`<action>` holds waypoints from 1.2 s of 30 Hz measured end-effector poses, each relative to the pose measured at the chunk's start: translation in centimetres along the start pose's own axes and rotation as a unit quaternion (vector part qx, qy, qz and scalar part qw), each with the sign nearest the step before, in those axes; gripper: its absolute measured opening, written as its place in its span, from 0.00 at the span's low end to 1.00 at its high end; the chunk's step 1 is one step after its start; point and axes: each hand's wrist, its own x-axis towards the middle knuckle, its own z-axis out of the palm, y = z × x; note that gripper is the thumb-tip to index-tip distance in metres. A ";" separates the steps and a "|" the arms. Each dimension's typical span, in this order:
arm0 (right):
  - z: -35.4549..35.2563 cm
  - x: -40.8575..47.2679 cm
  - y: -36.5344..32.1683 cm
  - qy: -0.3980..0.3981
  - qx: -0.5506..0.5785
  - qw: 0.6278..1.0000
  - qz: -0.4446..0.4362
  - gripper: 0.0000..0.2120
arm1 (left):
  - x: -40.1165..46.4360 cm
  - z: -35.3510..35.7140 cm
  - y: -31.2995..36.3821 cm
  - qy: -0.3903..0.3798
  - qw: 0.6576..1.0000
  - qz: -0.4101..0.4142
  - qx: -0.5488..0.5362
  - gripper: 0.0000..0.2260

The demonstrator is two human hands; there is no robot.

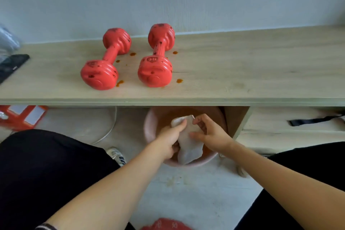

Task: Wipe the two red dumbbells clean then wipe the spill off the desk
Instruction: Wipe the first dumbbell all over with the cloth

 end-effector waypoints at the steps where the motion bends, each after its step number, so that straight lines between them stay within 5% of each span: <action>1: -0.5 -0.4 -0.5 0.008 -0.041 0.999 -0.015 0.15 | -0.5 0.4 0.5 -0.006 1.000 0.018 0.003 0.18; 10: -4.1 -4.5 -8.2 0.120 -0.176 0.965 -0.151 0.27 | -7.0 4.0 6.6 -0.124 0.985 0.120 0.007 0.07; 21: -7.5 2.4 -16.4 0.171 -0.205 0.951 -0.158 0.20 | -7.6 3.4 16.8 -0.090 0.956 0.266 0.090 0.06; 28: -8.2 8.1 -16.7 0.166 -0.225 0.950 -0.138 0.18 | -4.7 -1.6 20.2 0.091 0.855 0.411 0.304 0.11; 32: -8.4 9.9 -16.3 0.165 -0.234 0.949 -0.135 0.18 | -5.4 -4.8 19.5 0.040 0.833 0.371 0.409 0.23; 36: -7.6 11.0 -16.0 0.172 -0.255 0.938 -0.160 0.17 | -4.7 -5.7 18.5 0.034 0.741 0.368 0.561 0.34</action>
